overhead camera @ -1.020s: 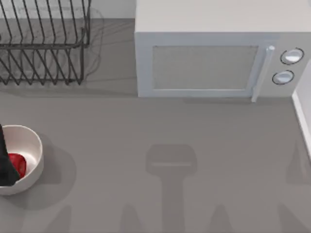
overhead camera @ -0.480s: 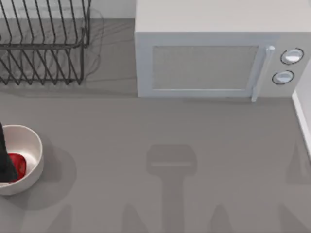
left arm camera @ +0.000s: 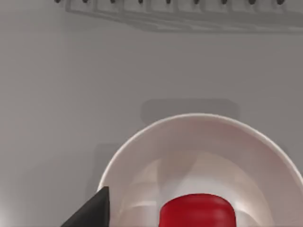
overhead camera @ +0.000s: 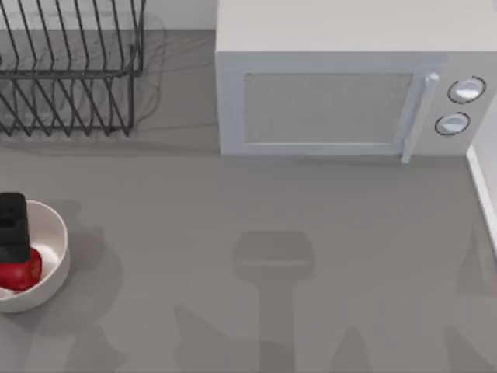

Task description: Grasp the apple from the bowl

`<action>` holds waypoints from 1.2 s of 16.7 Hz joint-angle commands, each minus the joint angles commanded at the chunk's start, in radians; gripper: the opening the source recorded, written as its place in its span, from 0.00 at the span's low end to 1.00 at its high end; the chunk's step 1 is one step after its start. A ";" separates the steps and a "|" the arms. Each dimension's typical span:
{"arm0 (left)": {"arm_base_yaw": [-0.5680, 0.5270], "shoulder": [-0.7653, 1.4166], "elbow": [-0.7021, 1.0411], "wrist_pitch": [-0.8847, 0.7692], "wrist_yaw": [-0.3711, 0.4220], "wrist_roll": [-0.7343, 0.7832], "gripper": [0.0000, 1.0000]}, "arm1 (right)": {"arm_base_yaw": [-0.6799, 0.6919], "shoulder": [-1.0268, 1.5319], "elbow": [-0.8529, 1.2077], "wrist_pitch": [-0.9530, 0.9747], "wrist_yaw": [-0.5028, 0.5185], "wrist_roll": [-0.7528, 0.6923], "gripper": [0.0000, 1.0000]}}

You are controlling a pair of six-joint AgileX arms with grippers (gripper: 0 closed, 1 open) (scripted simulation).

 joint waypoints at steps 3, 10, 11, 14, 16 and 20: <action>-0.003 0.296 0.195 -0.181 0.000 0.001 1.00 | 0.000 0.000 0.000 0.000 0.000 0.000 1.00; -0.007 0.818 0.539 -0.500 0.000 0.003 1.00 | 0.000 0.000 0.000 0.000 0.000 0.000 1.00; -0.008 0.855 0.565 -0.525 0.000 0.003 1.00 | 0.000 0.000 0.000 0.000 0.000 0.000 1.00; -0.008 0.902 0.600 -0.558 0.000 0.003 1.00 | 0.000 0.000 0.000 0.000 0.000 0.000 1.00; -0.008 0.902 0.600 -0.558 0.000 0.003 1.00 | 0.000 0.000 0.000 0.000 0.000 0.000 1.00; -0.005 0.907 0.586 -0.540 0.000 0.003 1.00 | 0.000 0.000 0.000 0.000 0.000 0.000 1.00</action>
